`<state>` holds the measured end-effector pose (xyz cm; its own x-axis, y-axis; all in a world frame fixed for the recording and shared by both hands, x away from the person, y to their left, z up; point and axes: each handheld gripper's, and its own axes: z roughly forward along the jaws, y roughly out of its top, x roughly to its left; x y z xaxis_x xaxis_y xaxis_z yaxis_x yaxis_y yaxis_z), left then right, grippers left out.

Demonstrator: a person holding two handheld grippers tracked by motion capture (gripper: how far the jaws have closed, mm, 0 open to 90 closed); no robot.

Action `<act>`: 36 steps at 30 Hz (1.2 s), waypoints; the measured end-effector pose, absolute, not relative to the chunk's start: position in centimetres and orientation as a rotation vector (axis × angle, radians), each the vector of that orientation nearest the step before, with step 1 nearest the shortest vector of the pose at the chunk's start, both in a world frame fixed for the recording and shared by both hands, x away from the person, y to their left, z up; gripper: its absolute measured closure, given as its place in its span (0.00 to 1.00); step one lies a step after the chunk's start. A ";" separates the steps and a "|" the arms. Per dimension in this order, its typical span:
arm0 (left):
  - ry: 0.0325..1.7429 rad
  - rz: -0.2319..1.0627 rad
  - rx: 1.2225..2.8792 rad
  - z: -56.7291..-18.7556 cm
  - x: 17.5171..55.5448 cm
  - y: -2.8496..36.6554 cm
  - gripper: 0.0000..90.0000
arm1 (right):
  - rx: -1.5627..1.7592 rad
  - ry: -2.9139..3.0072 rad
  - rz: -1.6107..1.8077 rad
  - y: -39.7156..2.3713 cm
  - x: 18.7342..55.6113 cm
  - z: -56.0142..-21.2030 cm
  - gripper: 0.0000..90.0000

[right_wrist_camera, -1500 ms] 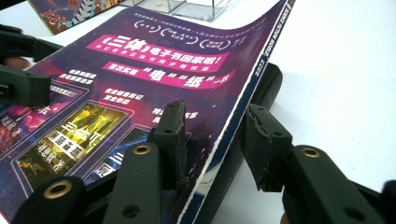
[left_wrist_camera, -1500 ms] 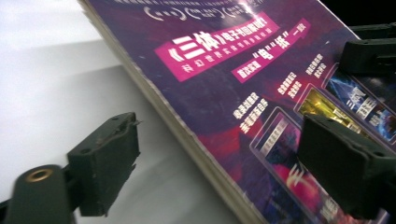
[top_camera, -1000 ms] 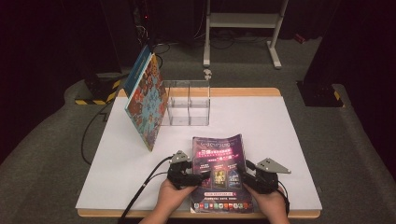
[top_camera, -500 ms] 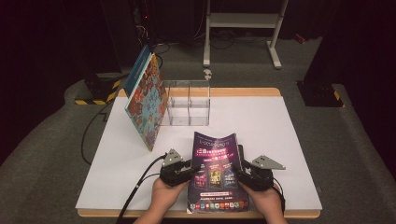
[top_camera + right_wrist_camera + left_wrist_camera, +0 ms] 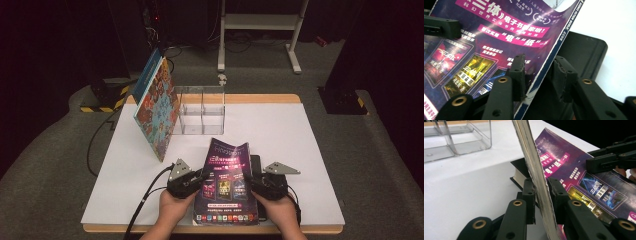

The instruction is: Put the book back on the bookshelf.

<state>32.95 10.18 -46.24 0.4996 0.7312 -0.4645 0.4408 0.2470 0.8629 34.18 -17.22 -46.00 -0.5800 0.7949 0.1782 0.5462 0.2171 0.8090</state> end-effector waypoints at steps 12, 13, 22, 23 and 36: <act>1.115 0.334 1.321 -45.0 32.9 13.5 0.89 | 1.210 2.217 1.338 -14.5 34.9 -44.7 0.76; 1.119 0.341 1.306 -44.9 32.9 13.8 0.89 | 1.193 2.214 1.345 -13.7 35.0 -44.4 0.76; 1.129 0.397 1.243 -43.8 33.2 16.4 0.91 | 1.117 2.199 1.390 -10.6 35.8 -43.3 0.78; 1.129 0.403 1.237 -43.7 33.2 16.6 0.92 | 1.112 2.195 1.395 -10.3 35.9 -43.2 0.78; 1.119 0.452 1.192 -42.7 34.0 18.6 0.92 | 1.058 2.161 1.448 -8.1 36.8 -42.2 0.81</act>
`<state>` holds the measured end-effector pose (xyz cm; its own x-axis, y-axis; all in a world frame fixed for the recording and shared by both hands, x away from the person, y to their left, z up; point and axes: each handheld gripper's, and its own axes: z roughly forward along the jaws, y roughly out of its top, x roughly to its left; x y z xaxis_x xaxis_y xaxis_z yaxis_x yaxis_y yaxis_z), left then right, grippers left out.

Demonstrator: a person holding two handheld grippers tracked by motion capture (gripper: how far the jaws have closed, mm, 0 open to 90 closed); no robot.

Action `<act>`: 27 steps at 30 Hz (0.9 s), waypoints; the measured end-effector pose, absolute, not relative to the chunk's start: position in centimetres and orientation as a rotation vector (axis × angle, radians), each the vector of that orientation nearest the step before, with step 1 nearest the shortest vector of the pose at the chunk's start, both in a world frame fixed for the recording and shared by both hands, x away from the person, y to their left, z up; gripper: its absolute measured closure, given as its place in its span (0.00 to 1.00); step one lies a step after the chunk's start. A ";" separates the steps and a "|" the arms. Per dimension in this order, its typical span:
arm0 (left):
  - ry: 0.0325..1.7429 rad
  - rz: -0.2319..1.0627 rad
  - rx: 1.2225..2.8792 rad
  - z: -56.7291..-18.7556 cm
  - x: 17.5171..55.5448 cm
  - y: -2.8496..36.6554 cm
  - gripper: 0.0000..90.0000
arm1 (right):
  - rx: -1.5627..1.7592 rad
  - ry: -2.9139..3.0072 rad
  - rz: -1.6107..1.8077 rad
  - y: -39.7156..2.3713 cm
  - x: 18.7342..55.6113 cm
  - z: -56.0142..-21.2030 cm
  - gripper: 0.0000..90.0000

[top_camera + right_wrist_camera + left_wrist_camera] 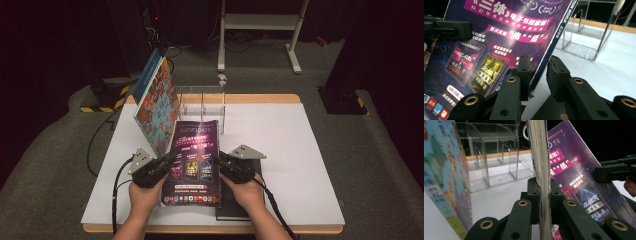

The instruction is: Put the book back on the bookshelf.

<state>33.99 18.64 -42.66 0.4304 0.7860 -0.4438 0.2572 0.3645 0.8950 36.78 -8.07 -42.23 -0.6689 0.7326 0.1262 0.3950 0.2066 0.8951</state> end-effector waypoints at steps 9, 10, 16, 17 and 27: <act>1.107 0.476 1.159 -41.7 35.2 19.1 0.93 | 1.067 2.125 1.490 -7.2 38.0 -41.4 0.84; 1.109 0.476 1.152 -41.7 35.4 19.1 0.93 | 1.068 2.121 1.491 -7.2 38.1 -41.3 0.85; 1.095 0.488 1.145 -41.2 36.0 19.1 0.93 | 1.066 2.094 1.508 -7.2 38.8 -40.8 0.86; 1.094 0.487 1.142 -41.2 36.0 19.1 0.93 | 1.064 2.089 1.511 -7.1 38.9 -40.7 0.86; 1.089 0.502 1.113 -40.9 36.9 19.5 0.93 | 1.043 2.041 1.531 -6.6 39.6 -40.5 0.88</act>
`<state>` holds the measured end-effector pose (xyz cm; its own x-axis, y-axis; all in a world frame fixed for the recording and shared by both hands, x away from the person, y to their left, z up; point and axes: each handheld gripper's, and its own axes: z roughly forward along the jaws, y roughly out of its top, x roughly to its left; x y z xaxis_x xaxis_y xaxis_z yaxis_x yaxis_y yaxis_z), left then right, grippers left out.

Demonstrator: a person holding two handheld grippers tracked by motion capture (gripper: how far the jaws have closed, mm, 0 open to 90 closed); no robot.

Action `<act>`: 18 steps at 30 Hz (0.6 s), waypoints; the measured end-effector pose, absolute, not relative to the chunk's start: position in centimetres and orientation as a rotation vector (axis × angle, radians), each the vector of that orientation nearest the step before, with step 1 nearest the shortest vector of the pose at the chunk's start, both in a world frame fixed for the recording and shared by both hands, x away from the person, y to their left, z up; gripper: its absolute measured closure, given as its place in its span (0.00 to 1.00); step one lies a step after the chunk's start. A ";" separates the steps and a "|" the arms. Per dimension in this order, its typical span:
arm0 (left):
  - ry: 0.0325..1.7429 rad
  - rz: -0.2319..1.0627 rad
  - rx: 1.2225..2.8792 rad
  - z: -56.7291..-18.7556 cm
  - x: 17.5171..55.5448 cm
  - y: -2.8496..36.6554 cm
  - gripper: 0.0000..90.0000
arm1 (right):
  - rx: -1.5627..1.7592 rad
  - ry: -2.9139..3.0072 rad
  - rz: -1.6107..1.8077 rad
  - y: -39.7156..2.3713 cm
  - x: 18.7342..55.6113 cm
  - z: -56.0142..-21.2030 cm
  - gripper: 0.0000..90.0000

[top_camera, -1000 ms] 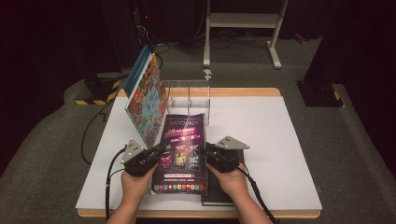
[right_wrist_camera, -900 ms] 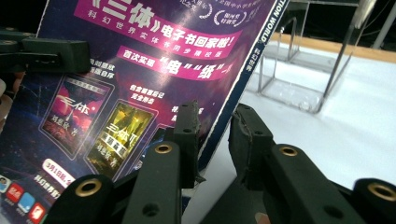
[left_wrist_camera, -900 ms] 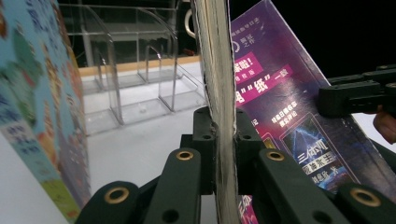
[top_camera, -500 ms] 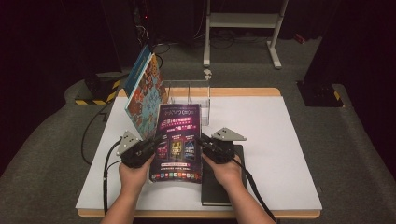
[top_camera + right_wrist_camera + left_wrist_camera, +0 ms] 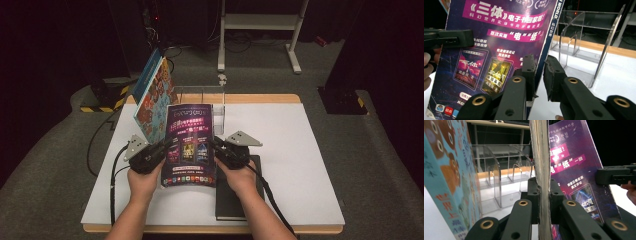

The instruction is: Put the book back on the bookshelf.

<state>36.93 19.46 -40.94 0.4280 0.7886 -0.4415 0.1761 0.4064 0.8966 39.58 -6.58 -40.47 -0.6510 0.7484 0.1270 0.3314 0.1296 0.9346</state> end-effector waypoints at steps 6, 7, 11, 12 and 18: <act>1.083 0.527 1.116 -40.8 37.6 19.3 0.92 | 1.035 2.001 1.546 -6.3 40.1 -40.5 0.89; 1.079 0.534 1.120 -40.7 37.8 19.3 0.92 | 1.034 1.994 1.549 -6.2 40.3 -40.4 0.89; 1.076 0.551 1.106 -40.7 38.4 19.4 0.92 | 1.021 1.969 1.561 -6.0 40.8 -40.1 0.90; 1.079 0.547 1.103 -40.7 38.5 19.4 0.92 | 1.019 1.963 1.568 -5.9 41.0 -40.0 0.90; 1.088 0.554 1.116 -41.5 39.1 19.3 0.92 | 1.010 1.947 1.574 -5.6 41.3 -40.6 0.91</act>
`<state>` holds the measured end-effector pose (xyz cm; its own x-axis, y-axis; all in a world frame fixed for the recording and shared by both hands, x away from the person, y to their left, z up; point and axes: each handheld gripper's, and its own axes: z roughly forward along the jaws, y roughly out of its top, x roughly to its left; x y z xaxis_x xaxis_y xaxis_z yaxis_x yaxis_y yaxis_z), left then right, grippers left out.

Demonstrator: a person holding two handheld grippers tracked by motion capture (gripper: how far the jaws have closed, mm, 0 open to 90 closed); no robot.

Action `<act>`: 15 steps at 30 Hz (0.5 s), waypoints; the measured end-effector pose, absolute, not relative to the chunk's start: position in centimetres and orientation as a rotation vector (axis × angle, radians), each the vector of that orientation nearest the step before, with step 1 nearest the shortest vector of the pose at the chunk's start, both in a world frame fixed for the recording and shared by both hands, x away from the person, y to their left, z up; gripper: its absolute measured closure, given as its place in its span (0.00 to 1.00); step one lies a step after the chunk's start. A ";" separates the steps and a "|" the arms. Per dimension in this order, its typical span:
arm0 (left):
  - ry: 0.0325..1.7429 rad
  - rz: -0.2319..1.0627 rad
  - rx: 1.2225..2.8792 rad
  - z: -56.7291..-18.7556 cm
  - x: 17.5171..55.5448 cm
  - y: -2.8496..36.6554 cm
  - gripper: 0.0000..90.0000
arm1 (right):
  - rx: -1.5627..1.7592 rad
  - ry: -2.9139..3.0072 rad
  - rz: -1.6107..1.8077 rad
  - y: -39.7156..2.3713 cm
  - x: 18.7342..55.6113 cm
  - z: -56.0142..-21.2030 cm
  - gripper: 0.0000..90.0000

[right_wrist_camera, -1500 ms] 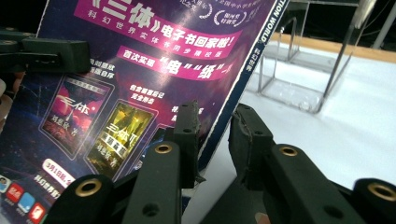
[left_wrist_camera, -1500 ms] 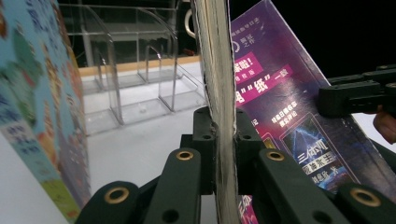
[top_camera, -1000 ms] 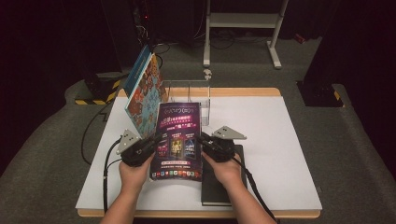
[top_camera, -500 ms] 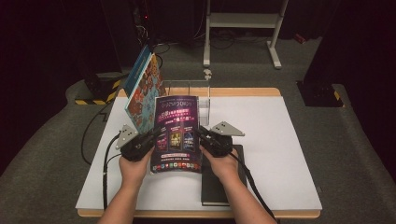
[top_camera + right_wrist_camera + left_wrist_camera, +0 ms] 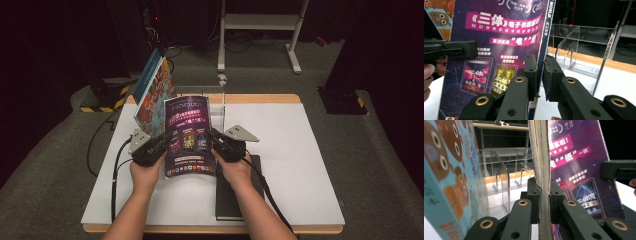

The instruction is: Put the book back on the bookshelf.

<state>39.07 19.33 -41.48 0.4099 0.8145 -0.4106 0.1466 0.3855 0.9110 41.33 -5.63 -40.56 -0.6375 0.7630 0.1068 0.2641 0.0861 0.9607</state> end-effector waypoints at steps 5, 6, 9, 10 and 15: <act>1.078 0.563 1.119 -41.9 38.8 19.6 0.92 | 0.978 1.939 1.577 -5.4 41.0 -40.7 0.90; 1.077 0.564 1.115 -42.0 38.8 19.6 0.92 | 0.970 1.936 1.582 -5.4 41.0 -40.8 0.91; 1.074 0.572 1.110 -42.3 38.6 19.9 0.92 | 0.949 1.927 1.596 -5.1 40.7 -40.8 0.91; 1.073 0.579 1.109 -42.3 38.6 20.1 0.92 | 0.946 1.926 1.600 -5.0 40.7 -40.8 0.91; 1.061 0.590 1.105 -42.1 38.6 20.2 0.92 | 0.931 1.920 1.604 -4.7 40.8 -40.7 0.91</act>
